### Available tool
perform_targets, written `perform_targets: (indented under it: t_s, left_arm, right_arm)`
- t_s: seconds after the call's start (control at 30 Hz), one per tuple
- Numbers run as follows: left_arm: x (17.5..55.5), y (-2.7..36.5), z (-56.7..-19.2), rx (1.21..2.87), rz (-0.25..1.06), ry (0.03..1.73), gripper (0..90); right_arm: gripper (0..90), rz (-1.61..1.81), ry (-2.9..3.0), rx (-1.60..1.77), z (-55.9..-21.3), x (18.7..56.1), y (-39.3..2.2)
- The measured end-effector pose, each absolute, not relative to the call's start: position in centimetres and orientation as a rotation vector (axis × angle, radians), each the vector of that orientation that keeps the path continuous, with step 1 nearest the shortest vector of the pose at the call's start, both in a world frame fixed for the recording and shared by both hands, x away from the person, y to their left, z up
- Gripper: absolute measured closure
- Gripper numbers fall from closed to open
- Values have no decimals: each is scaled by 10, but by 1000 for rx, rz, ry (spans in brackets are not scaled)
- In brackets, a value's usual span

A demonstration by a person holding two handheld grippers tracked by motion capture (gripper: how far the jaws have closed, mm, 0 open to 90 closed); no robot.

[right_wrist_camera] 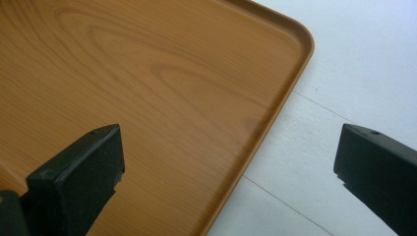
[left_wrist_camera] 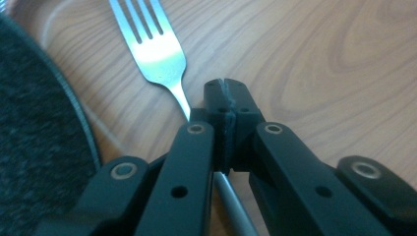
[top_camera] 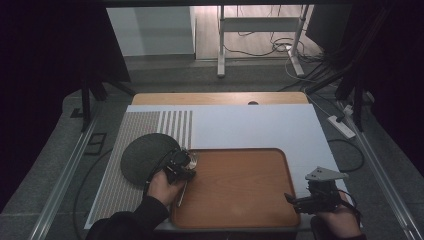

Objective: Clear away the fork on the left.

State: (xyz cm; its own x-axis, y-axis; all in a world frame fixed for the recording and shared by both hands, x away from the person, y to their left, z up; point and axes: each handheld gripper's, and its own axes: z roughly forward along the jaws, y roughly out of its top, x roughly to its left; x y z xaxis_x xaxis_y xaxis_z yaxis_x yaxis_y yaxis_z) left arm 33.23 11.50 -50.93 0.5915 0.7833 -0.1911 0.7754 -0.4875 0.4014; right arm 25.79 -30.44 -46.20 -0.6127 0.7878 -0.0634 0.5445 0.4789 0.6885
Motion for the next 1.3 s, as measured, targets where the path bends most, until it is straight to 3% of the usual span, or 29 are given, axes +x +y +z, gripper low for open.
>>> perform_targets:
  t_s: [0.3, 0.4, 0.43, 0.47, 0.67, 0.77, 1.03, 1.3]
  left_arm:
    - [331, 127, -510, 2353, 19, 1266, 855]
    - [329, 126, -507, 2345, 39, 1224, 788]
    - [328, 126, -505, 2336, 54, 1215, 700]
    - [328, 126, -502, 2330, 65, 1202, 700]
    - [326, 136, -499, 2260, 103, 1142, 344]
    - [326, 141, -500, 2243, 111, 1140, 238]
    - [324, 152, -499, 2215, 78, 1098, 68]
    - [317, 169, -492, 2189, 52, 1062, 17]
  right_arm:
    - [0, 899, 2362, 1115, -462, 258, -304]
    - [0, 898, 2362, 1113, -462, 258, -304]
    - [0, 899, 2361, 1115, -462, 258, -304]
    - [0, 899, 2361, 1115, -462, 258, -304]
    - [0, 899, 2360, 1114, -462, 258, -304]
    - [0, 898, 2361, 1113, -462, 258, -304]
    - [0, 895, 2360, 1114, -462, 258, -304]
    - [0, 900, 2356, 1122, -462, 258, -304]
